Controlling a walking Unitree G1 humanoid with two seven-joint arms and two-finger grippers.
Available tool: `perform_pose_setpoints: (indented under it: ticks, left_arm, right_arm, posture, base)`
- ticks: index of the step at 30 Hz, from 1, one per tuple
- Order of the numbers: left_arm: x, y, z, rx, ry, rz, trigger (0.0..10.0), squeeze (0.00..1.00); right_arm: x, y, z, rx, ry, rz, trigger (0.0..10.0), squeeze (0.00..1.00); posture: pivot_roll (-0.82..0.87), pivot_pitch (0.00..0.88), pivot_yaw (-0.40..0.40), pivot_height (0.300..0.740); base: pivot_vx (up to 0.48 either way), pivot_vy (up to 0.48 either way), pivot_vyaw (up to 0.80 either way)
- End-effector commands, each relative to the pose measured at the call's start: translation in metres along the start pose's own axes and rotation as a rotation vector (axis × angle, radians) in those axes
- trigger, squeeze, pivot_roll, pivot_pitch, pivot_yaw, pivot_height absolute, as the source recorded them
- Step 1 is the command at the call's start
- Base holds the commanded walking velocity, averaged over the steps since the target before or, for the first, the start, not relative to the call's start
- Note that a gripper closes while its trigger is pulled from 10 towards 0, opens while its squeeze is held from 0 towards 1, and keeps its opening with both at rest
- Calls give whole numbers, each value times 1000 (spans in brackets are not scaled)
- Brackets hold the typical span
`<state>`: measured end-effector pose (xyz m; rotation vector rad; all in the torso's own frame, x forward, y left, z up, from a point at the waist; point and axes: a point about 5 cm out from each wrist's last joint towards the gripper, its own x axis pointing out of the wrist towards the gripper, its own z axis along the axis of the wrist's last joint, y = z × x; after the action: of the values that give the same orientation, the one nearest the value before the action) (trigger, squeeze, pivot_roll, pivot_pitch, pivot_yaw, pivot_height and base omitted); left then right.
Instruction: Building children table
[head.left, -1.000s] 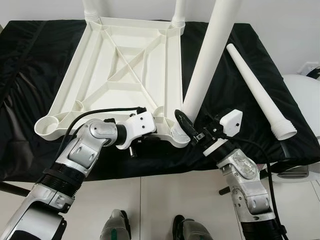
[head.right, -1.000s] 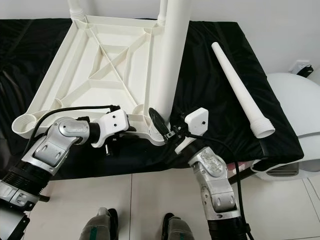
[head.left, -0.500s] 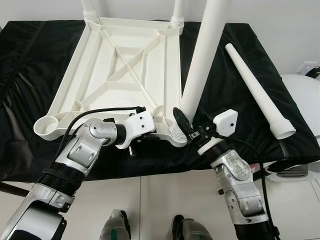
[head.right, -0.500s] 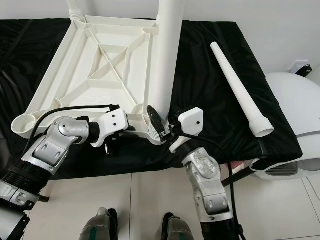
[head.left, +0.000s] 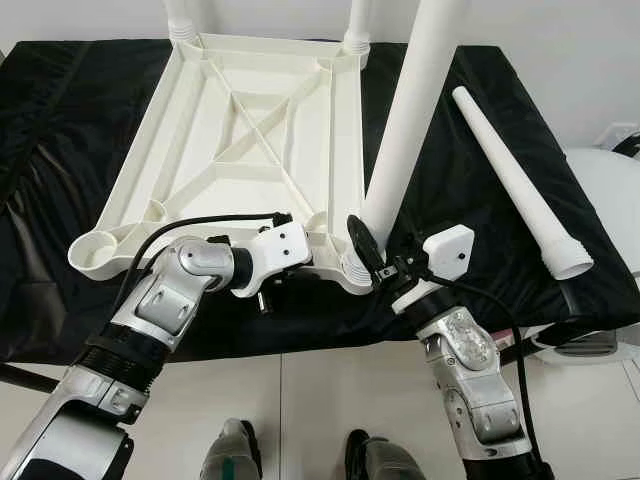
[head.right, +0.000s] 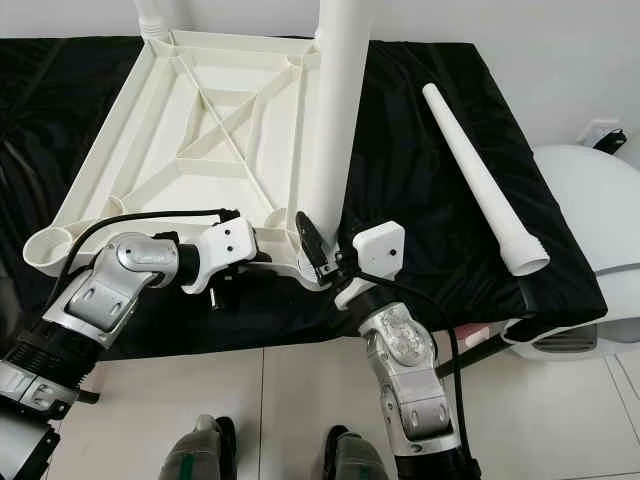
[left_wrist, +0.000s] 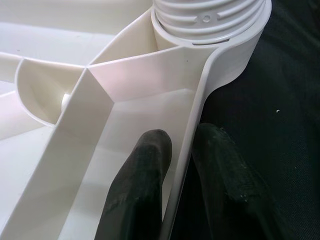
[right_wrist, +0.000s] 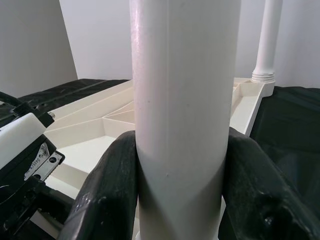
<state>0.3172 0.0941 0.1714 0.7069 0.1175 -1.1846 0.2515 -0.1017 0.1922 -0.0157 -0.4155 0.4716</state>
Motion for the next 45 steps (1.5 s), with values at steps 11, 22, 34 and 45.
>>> perform_pose_setpoints:
  ticks: [11, 22, 34, 45]
  left_arm:
    - [1, 7, 10, 44, -19, 22, 10000, 0]
    - [0, 8, 10, 47, -18, 23, 10000, 0]
    - [0, 8, 11, 50, -18, 25, 10000, 0]
    - [0, 8, 11, 49, -19, 26, 10000, 0]
  right_arm:
    - [-12, 16, -8, -6, 41, 80, 10000, 0]
    - [-12, 16, -9, -22, 36, 105, 10000, 0]
    - [-13, 16, -10, -26, 37, 112, 10000, 0]
    - [-12, 17, -8, -27, 16, 127, 10000, 1000]
  posture:
    - [82, 191, 10, 740]
    - [83, 184, 11, 740]
    - [84, 179, 10, 740]
    - [86, 182, 9, 740]
  base:
    - [0, 0, 0]
    - [0, 0, 0]
    - [0, 0, 0]
    - [0, 0, 0]
